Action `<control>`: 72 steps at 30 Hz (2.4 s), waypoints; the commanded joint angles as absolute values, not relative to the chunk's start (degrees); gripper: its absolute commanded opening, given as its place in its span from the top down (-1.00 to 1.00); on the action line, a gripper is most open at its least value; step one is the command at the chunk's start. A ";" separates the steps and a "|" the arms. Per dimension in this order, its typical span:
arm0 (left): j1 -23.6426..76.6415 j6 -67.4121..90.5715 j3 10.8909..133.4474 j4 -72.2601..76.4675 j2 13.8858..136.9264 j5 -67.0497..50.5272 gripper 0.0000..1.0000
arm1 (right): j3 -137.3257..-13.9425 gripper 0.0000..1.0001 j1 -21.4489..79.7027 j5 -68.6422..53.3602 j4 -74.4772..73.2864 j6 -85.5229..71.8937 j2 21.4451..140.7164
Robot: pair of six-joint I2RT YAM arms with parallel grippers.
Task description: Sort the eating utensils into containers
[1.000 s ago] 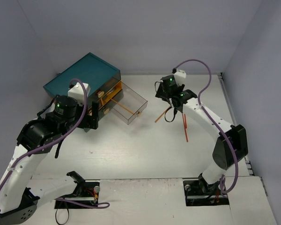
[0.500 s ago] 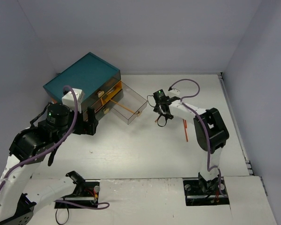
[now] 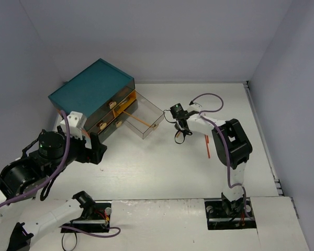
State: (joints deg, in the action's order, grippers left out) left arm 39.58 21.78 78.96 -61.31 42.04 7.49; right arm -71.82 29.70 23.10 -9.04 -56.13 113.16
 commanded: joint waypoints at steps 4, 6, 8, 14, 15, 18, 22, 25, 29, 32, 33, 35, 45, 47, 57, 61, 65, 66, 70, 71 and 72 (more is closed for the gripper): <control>42.80 21.95 78.95 -59.92 41.97 9.76 -0.63 | -73.51 1.00 31.27 24.56 -10.90 -48.72 105.20; 43.18 21.56 78.69 -59.85 41.81 10.40 -0.62 | -76.02 1.00 32.79 24.99 -10.87 -41.21 102.20; 43.53 21.45 78.69 -59.79 41.81 10.99 -0.63 | -78.25 1.00 35.18 25.34 -10.81 -34.26 99.73; 43.77 20.92 78.78 -59.71 43.11 12.86 -0.63 | -90.15 1.00 41.87 23.67 -10.64 -20.77 98.27; 43.75 20.92 78.89 -59.74 43.47 13.28 -0.63 | -91.99 1.00 42.60 23.22 -10.61 -18.16 98.84; 43.68 21.17 79.82 -59.55 44.94 15.83 -0.63 | -96.99 1.00 44.92 19.19 -9.89 -12.48 101.10; 43.71 22.05 82.23 -59.46 48.13 20.25 -0.63 | -101.25 1.00 45.29 9.63 -8.24 -6.13 106.43; 43.68 24.00 83.49 -59.57 50.87 21.02 -0.63 | -102.71 0.99 45.32 3.14 -7.98 -1.01 109.93; 43.59 27.10 83.50 -59.58 52.44 22.12 -0.63 | -101.73 0.81 44.76 0.53 -7.90 2.97 112.47; 43.59 29.21 83.03 -59.59 52.73 23.76 -0.63 | -100.63 0.26 43.99 -1.63 -8.00 2.54 110.58; 43.59 29.54 82.77 -59.59 52.73 24.80 -0.63 | -99.78 0.15 43.60 -1.24 -8.00 2.41 109.86; 43.61 29.34 82.75 -59.90 52.84 25.84 -0.63 | -97.76 0.03 42.70 0.48 -8.00 2.06 106.16; 43.27 30.30 86.75 -59.50 57.93 29.26 -0.63 | -73.00 -0.08 27.39 3.39 -8.17 -7.09 84.33; 43.09 30.58 88.47 -59.33 60.42 28.73 -0.63 | -65.91 -0.08 22.71 2.86 -8.36 -8.57 79.20; 42.48 28.46 93.58 -59.12 66.94 25.55 -0.63 | -43.51 -0.12 13.01 -6.41 -10.92 -19.88 69.52; 41.99 26.85 92.92 -59.00 67.64 24.89 -0.63 | -40.78 -0.14 12.61 -4.31 -11.36 -22.10 72.19; 41.70 25.98 92.40 -59.19 68.37 23.67 -0.63 | -40.87 -0.14 12.48 -2.37 -11.23 -21.99 75.76; 41.63 26.21 92.28 -59.12 68.22 23.55 -0.63 | -41.18 -0.14 12.48 -1.59 -11.19 -21.72 76.70; 41.40 27.06 90.94 -58.97 67.52 23.49 -0.63 | -42.58 -0.12 12.15 -0.18 -11.07 -20.86 80.79; 41.34 27.23 90.56 -58.97 67.45 23.25 -0.63 | -42.95 -0.12 12.13 -0.18 -11.02 -20.72 81.21; 41.27 27.45 90.23 -58.97 67.41 23.08 -0.63 | -43.19 -0.11 12.13 0.23 -10.91 -20.61 81.55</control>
